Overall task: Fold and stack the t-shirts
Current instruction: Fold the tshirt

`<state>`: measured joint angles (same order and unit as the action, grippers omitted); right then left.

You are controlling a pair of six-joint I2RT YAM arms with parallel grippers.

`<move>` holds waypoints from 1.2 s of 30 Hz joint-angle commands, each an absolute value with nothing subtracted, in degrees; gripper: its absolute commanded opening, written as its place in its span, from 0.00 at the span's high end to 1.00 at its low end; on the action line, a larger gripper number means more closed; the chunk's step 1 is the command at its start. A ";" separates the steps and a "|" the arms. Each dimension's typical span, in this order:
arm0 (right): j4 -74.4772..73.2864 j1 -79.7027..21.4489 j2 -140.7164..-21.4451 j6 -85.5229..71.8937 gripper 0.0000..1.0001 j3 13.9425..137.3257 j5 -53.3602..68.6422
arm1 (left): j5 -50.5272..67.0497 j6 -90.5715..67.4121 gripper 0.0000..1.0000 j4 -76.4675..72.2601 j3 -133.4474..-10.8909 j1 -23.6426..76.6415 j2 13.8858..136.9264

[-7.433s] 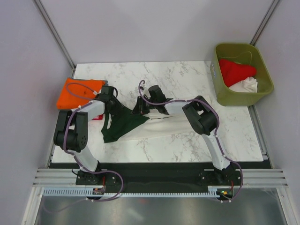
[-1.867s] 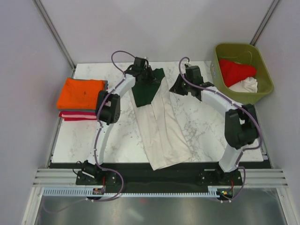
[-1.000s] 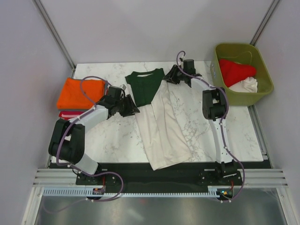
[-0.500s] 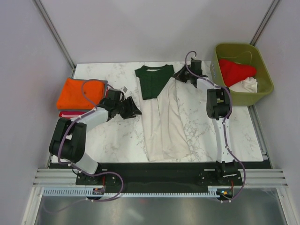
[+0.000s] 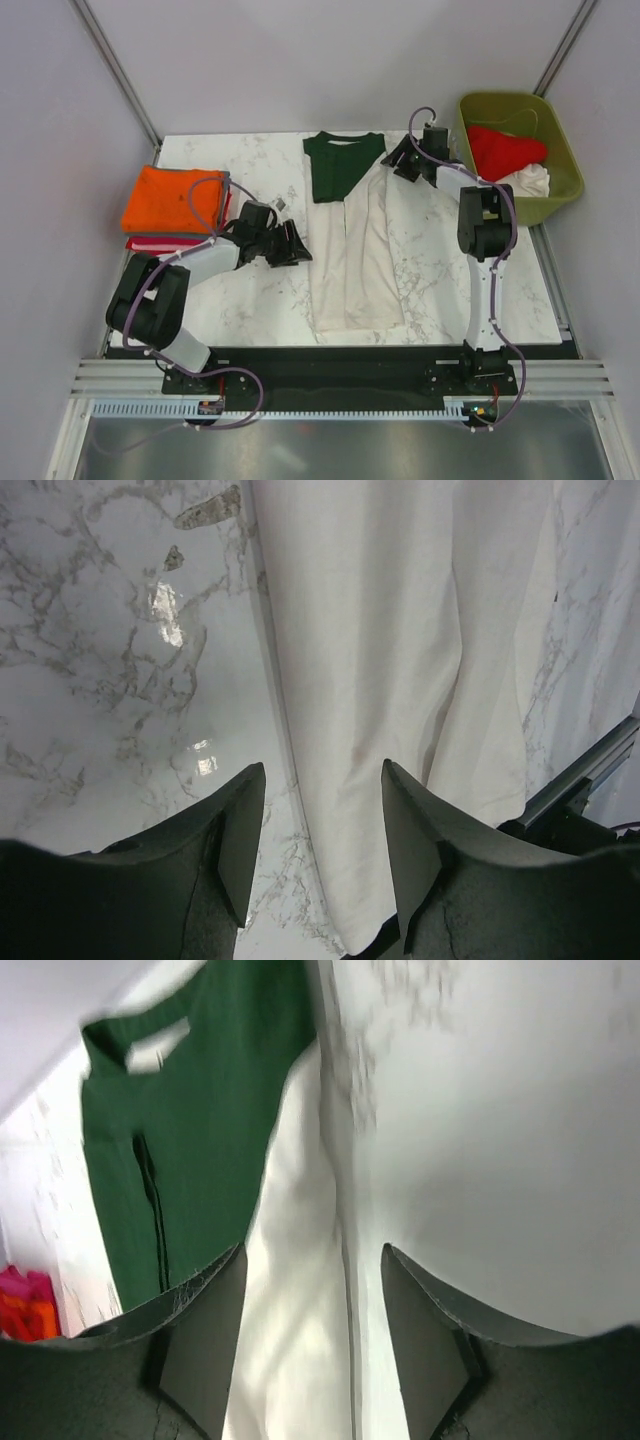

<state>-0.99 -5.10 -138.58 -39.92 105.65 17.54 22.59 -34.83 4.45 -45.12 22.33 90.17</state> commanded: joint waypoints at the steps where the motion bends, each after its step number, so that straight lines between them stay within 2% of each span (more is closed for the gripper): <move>1: -4.30 -6.85 -126.15 -34.20 0.37 95.15 14.07 | 20.22 -34.37 0.43 3.34 -46.49 22.94 86.66; 7: -8.44 -10.89 -107.42 -34.10 0.42 72.80 5.46 | 17.32 -35.94 0.46 2.12 -54.39 22.94 91.57; 11: -9.57 -15.55 -94.26 -33.23 0.51 60.23 0.36 | 16.35 -37.97 0.47 -1.30 -62.02 23.03 97.81; 13: -11.77 -18.70 -88.28 -30.77 0.51 54.16 -3.23 | 16.96 -38.58 0.48 -1.41 -65.72 23.03 102.80; 16: -14.85 -20.65 -84.39 -29.27 0.51 48.02 -2.21 | 17.93 -39.55 0.48 -1.23 -73.63 23.03 107.65; 20: -18.36 -23.90 -79.03 -28.65 0.56 43.25 -0.70 | 18.80 -41.83 0.50 -1.23 -86.00 23.12 118.00; 27: -22.67 -29.70 -74.18 -30.93 0.54 37.80 1.65 | 22.76 -50.70 0.52 -1.76 -101.85 23.29 131.64; 32: -24.87 -31.46 -72.78 -33.48 0.65 34.98 0.62 | 20.66 -52.64 0.52 -0.88 -110.63 23.29 137.28; 36: -26.28 -33.39 -71.98 -35.24 0.65 32.88 0.35 | 20.21 -55.54 0.51 1.39 -118.28 23.20 143.78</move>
<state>-24.40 -31.92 -73.78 -32.82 34.22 1.17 20.32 -51.22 0.67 -112.25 23.00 140.66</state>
